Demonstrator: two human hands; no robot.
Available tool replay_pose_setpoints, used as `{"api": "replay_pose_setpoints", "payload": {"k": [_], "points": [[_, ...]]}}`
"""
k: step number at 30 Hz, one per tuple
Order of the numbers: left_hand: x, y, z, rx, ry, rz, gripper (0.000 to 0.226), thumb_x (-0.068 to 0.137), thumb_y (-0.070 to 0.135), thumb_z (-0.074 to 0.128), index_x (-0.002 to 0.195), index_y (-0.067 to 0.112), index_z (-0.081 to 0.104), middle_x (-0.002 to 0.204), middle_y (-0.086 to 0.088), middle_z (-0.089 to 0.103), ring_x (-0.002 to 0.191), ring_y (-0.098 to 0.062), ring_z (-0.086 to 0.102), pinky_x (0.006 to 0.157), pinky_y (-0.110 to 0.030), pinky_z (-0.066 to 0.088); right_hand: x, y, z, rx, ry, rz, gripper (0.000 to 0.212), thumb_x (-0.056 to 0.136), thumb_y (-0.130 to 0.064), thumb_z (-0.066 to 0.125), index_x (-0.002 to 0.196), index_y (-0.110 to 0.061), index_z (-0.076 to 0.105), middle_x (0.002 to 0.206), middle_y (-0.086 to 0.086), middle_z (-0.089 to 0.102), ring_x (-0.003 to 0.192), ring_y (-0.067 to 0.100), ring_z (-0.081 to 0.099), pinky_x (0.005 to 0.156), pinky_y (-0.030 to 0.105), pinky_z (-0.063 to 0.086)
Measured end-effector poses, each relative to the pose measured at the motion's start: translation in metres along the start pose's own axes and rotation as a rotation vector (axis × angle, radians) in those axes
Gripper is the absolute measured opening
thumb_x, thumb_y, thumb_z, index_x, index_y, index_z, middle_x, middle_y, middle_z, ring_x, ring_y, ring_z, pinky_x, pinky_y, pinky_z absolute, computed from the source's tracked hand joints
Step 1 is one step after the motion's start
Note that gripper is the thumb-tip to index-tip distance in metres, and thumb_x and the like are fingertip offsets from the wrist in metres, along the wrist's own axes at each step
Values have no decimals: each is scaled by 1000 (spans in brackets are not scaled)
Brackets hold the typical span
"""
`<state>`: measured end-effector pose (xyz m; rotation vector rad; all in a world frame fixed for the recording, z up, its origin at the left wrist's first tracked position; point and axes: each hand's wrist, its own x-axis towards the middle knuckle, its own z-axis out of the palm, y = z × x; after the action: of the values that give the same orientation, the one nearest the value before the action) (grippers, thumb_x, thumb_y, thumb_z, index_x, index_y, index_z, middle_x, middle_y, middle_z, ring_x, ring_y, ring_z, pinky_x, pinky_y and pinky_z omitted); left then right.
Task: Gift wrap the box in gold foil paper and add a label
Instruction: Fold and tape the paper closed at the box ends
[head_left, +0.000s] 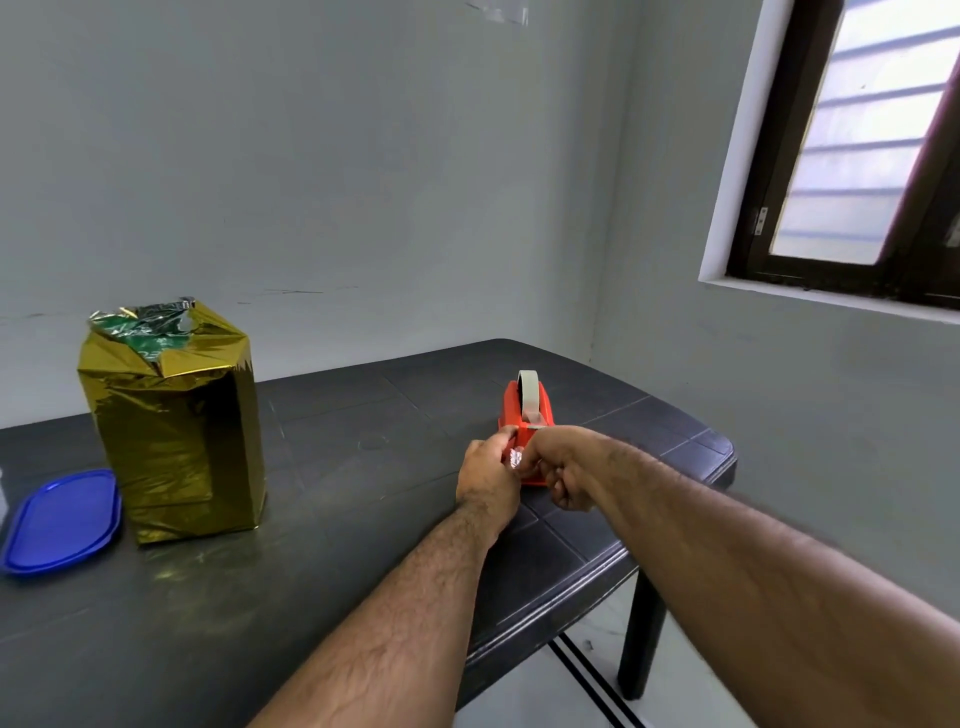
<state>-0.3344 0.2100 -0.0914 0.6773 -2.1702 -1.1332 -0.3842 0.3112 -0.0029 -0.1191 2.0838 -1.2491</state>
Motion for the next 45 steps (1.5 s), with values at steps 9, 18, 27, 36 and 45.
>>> {"api": "replay_pose_setpoints", "payload": {"k": [9,18,27,36,45], "points": [[-32,10,-47,-655,-58,-183,23,104,10,57,121,14,72,111,-6,71,83,-13,62,70,-30,53,-21,-29,-13,443,52,-348,20,83,-1,78,83,-12,62,58,-1,41,43,10,32,40,26,29],[-33,99,-193,-728,212,46,24,85,38,85,93,16,82,94,-3,79,88,-16,70,77,-37,57,-103,-90,63,621,-231,-525,18,85,-5,81,86,-11,64,53,-3,35,42,11,27,43,28,27],[-61,118,-329,-463,357,61,6,90,14,78,87,10,81,80,-6,79,73,-16,69,68,-32,55,-170,-134,138,516,-387,-759,19,87,-9,82,105,-4,79,59,-3,44,46,11,34,45,27,33],[-86,54,-434,-407,569,16,10,100,12,60,103,19,66,95,-2,80,92,-19,72,78,-37,52,-155,-145,189,333,-77,-941,16,91,-30,82,94,-15,82,76,-2,71,64,12,63,58,23,51],[-74,-2,-426,-151,469,31,43,103,6,59,131,32,41,99,13,81,107,-10,70,93,-28,49,-139,-126,231,-192,-64,-1043,36,90,-53,78,76,-20,77,84,-14,65,81,3,60,65,18,45]]}}
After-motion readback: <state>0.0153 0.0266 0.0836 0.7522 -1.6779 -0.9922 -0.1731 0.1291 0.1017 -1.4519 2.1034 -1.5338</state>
